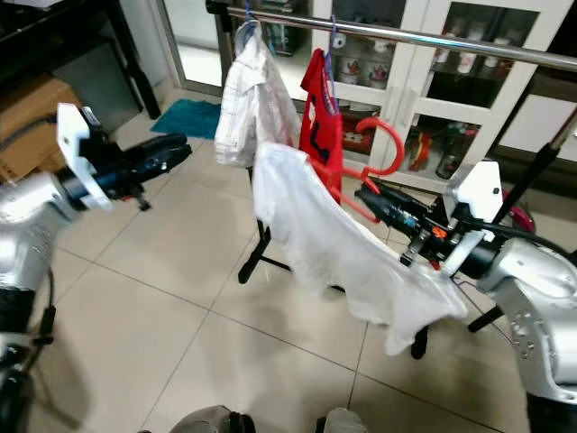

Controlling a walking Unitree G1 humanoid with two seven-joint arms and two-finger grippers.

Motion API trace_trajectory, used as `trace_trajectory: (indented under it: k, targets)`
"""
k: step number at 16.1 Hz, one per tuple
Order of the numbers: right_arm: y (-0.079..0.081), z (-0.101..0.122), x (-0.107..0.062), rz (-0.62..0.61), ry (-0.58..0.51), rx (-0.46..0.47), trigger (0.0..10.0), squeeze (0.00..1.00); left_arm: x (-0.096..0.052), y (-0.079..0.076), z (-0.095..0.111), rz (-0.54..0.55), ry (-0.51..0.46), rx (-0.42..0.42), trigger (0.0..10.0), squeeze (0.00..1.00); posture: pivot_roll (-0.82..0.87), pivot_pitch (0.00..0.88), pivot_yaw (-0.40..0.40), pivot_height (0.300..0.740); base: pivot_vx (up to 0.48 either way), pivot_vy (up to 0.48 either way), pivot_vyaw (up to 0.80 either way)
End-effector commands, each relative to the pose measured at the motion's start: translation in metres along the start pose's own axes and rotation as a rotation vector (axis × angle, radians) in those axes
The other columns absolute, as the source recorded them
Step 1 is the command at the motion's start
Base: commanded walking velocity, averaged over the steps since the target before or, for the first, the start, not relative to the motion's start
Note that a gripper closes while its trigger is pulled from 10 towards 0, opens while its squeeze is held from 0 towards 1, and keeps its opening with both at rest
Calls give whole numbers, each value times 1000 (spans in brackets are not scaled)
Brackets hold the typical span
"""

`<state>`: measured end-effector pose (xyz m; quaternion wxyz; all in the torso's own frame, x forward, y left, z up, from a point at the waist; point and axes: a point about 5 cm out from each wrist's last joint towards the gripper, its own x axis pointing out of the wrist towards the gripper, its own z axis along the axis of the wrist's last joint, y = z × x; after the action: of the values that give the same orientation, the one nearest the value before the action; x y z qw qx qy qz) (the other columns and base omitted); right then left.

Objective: Hang hanger

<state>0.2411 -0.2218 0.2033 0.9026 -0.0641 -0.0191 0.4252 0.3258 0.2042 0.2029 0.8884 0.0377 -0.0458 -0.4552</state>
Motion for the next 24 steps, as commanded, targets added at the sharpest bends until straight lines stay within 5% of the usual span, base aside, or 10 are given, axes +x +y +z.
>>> trace_trajectory:
  k: [1,6,10,13,14,15,16,21,22,24]
  targets:
    - [-1,11,-2,61,-17,-30,0,0,-7,8,5,-37,38,-3,10000,1000,-106,0,110,740,0,0,0]
    - [0,34,-6,212,-66,-5,0,0,-31,11,-4,-274,167,-96,10000,1000,-99,0,110,740,0,0,0]
    - [7,34,-2,273,-56,-15,0,0,-15,-3,-9,-453,189,-106,10000,1000,-106,0,120,740,0,0,0]
    - [11,38,-3,308,-63,-10,0,0,-14,3,-10,-453,222,-58,10000,980,-112,0,127,740,0,0,0]
    - [12,40,-4,318,-72,-3,0,0,-15,6,-11,-439,233,-52,10000,871,-113,0,128,740,0,0,0]
    - [13,40,-4,321,-75,0,0,0,-15,7,-11,-434,236,-49,10000,871,-113,0,128,740,0,0,0]
    - [12,42,-7,331,-80,7,0,0,-19,12,-8,-410,240,-31,10000,0,-112,0,129,740,0,0,0]
    - [16,47,-6,375,-101,26,0,0,-28,12,-24,-419,294,-64,9647,0,-104,0,124,740,0,0,0]
    - [18,46,-5,383,-98,26,0,0,-28,10,-28,-422,290,-84,235,0,-106,0,125,740,0,0,0]
    - [19,45,-4,389,-95,27,0,0,-27,9,-28,-425,272,-94,0,0,-107,0,124,740,0,0,0]
